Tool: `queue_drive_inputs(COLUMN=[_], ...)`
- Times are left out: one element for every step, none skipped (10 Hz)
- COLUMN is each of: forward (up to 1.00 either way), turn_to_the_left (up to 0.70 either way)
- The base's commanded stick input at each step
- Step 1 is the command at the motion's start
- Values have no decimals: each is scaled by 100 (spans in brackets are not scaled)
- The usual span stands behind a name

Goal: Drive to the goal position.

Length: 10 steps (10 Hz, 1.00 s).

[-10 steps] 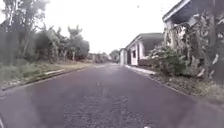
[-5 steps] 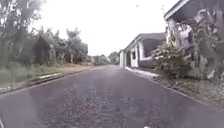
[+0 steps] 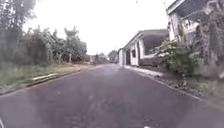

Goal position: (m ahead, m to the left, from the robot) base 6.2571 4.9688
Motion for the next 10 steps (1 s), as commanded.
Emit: queue_drive_inputs(forward=[85,85,85,85,85,85,85,85,85,85], turn_to_the_left=[0,0,0,0,0,6,14,22,29,21])
